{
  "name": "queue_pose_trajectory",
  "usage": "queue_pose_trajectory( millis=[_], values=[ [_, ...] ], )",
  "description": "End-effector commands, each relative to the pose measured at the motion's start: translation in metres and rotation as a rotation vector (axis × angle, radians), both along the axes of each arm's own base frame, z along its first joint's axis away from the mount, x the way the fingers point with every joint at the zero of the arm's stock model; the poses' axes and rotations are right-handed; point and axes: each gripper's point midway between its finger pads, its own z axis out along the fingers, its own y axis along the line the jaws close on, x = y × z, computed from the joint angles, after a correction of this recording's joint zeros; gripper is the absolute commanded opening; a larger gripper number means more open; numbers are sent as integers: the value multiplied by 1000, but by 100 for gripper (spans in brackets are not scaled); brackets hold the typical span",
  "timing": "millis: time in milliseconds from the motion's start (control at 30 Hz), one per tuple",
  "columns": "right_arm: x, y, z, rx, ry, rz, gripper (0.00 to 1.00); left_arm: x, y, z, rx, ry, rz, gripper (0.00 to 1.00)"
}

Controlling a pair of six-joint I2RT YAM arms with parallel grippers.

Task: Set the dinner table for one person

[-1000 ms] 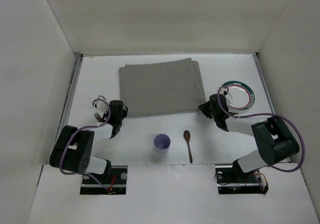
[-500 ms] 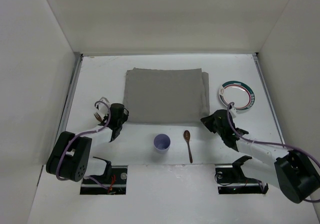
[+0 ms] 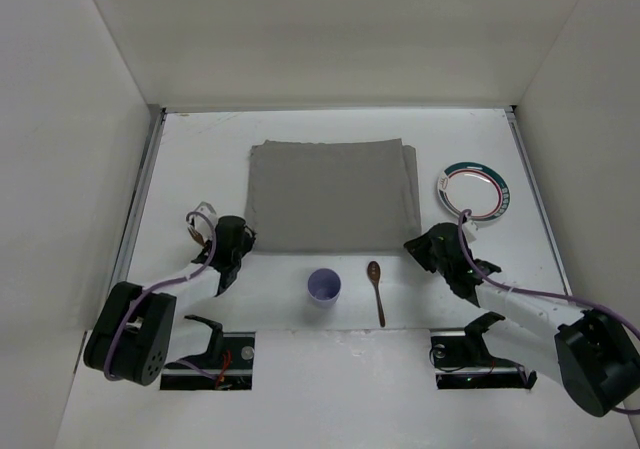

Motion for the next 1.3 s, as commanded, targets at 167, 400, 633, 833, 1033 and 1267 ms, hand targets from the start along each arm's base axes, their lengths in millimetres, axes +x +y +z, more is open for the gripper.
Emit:
queue_pose_trajectory(
  millis=[167,400,633,833,1033,1267],
  values=[
    [19,-12,31,-82,-98,-8,64,-9,13,17,34,-50,37,25],
    [27,-22,81,-114,-204,-29,75,1,10,86,98,-222,1,59],
    [45,-58,90,-114,-212,-175,75,14,-17,138,116,-362,-100,63],
    [69,-94,93,-73,-199,-356,71,22,-69,147,137,-459,-285,64],
    [85,-156,64,-89,-126,-593,64,8,-98,142,101,-560,-369,62],
    [89,-210,21,-35,-36,-754,56,8,-95,130,119,-533,-358,62]
  ],
)
